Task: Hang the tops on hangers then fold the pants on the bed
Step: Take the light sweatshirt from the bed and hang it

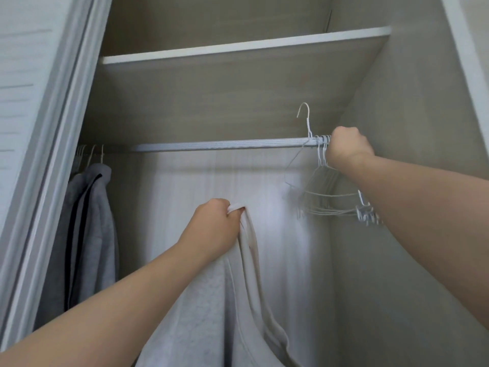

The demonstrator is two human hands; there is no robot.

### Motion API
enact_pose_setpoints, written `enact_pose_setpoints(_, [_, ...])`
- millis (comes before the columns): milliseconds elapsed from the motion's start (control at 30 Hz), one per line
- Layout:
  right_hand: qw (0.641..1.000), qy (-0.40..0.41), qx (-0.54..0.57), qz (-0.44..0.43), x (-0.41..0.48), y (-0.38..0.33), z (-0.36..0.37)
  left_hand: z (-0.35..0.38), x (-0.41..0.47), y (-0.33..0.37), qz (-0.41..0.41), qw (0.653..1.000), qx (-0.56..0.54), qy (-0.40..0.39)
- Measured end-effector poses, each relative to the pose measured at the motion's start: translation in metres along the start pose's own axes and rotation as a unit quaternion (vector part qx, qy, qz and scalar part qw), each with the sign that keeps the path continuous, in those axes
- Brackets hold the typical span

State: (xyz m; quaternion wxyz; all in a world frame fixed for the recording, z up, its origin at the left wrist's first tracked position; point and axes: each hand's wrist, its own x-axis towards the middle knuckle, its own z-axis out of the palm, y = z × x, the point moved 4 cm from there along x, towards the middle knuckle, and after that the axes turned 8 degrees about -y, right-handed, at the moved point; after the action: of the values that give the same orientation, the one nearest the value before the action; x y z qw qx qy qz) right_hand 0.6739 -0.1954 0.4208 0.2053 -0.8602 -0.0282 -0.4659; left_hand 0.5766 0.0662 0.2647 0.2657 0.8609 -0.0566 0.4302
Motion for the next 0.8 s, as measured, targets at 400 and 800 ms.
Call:
enact_pose_setpoints(400, [0.817, -0.091, 0.566, 0.060, -0.129, 0.015, 0.020, 0.027, -0.047, -0.009, 0.000, 0.992, -0.121, -0.032])
enact_pose_setpoints(800, [0.800, -0.221, 0.558, 0.022, -0.210, 0.055, -0.097, 0.003, -0.139, 0.093, -0.002, 0.995, -0.095, -0.037])
